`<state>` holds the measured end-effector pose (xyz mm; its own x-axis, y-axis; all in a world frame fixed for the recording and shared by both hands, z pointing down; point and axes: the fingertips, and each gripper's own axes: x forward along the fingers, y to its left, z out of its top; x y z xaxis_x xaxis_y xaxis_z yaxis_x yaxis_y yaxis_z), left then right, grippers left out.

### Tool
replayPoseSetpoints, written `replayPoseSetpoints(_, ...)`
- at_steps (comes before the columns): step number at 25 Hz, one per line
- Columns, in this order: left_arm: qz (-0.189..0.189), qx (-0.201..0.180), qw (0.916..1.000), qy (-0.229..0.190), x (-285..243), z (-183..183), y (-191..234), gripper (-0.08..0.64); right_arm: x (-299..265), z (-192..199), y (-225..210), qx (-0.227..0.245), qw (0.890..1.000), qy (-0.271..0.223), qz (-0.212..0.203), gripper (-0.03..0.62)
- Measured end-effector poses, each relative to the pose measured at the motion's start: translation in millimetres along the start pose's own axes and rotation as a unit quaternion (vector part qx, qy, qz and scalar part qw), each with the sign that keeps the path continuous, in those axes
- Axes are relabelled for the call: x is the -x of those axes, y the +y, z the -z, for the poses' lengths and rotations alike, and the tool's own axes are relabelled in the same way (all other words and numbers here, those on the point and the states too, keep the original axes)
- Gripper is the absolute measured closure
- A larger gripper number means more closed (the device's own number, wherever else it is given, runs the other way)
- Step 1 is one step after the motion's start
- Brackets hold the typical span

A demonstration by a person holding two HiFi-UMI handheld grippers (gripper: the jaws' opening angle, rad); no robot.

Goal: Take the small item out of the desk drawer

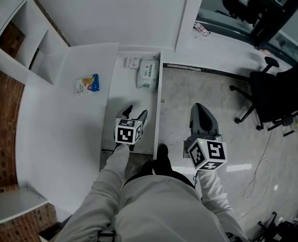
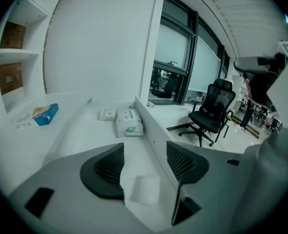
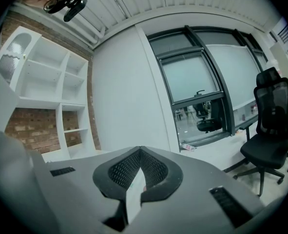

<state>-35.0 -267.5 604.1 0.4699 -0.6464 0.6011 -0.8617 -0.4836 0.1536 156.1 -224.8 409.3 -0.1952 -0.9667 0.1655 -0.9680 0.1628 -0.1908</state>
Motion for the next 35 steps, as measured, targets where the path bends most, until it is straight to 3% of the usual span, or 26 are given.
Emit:
replayPoseSetpoints(10,0.015,-0.016,0.9937,0.11,-27,65,-6,0.282,-1,5,-3,-0.003,1.0,0.013,0.005,0.565)
replayPoseSetpoints(17,0.031,-0.016,0.9869,0.158,-51,102,-4,0.278,-1,10,-2,-0.005,1.0,0.025,0.003,0.565)
replayPoseSetpoints(26,0.029,-0.016,0.9735,0.226,-56,125,-5,0.278,1,12,-9,-0.003,1.0,0.028,0.013,0.565)
replayPoseSetpoints(35,0.013,-0.029,0.9663,0.256,-50,131,-3,0.297,-3,15,-8,0.0,0.999,0.034,0.01,0.565)
